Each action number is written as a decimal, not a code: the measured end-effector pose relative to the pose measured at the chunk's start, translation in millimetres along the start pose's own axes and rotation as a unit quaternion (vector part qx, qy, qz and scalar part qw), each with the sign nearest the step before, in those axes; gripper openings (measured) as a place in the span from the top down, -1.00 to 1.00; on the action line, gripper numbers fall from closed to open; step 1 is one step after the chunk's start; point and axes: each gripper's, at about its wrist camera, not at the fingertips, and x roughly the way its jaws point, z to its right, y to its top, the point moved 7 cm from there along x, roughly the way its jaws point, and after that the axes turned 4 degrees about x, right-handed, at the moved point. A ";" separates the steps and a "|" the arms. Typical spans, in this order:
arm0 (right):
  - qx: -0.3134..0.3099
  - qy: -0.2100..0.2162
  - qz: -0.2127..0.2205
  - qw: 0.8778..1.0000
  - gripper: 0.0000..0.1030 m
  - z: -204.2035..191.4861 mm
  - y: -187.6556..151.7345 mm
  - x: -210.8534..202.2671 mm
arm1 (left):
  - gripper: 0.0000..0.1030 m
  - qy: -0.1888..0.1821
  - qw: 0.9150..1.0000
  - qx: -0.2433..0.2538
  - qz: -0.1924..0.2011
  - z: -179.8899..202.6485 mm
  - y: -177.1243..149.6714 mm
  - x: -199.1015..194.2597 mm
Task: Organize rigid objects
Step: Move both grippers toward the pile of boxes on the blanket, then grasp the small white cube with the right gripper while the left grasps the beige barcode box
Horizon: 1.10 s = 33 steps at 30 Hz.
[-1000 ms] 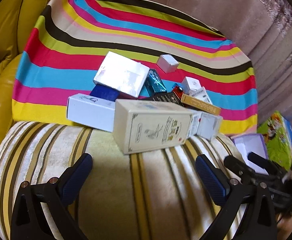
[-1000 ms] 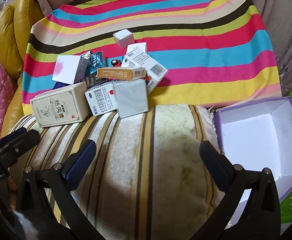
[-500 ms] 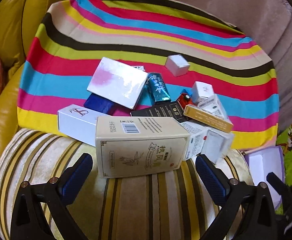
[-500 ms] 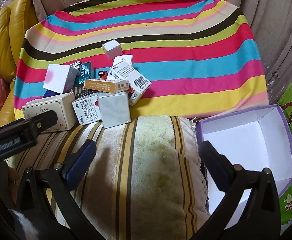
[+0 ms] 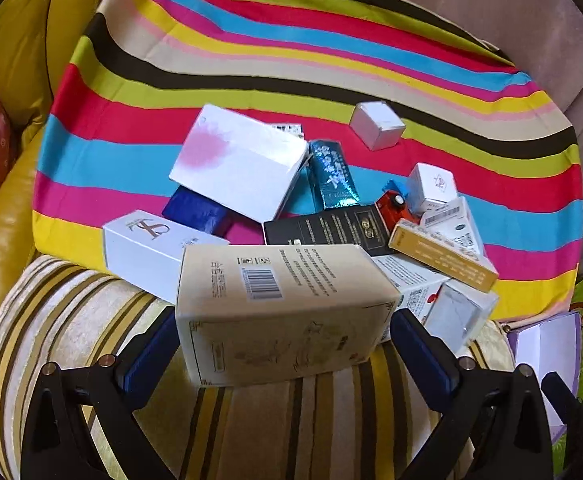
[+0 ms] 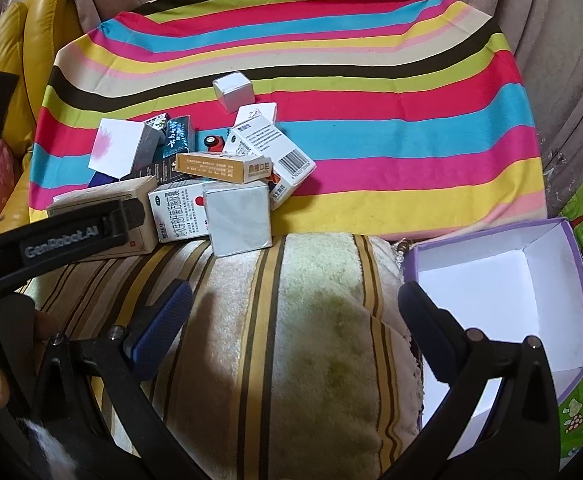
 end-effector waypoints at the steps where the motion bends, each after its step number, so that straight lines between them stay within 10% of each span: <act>1: -0.003 0.003 0.000 1.000 -1.00 -2.0 0.6 0.7 | -0.99 -0.004 1.000 -0.001 -0.001 -1.3 0.0 0.4; 9: -0.024 0.028 0.000 0.999 -0.99 -14.7 9.7 9.2 | -0.56 -0.038 0.999 -0.001 -0.017 -5.9 -4.1 6.4; 18: -0.040 0.058 -0.023 0.997 -0.76 -18.9 22.5 32.7 | -0.65 -0.108 0.994 0.011 -0.008 -15.9 -8.8 -10.1; 33: -0.037 0.047 -0.044 0.997 0.07 -19.7 26.7 49.4 | -0.65 -0.206 0.955 0.212 0.017 -22.2 29.4 -11.3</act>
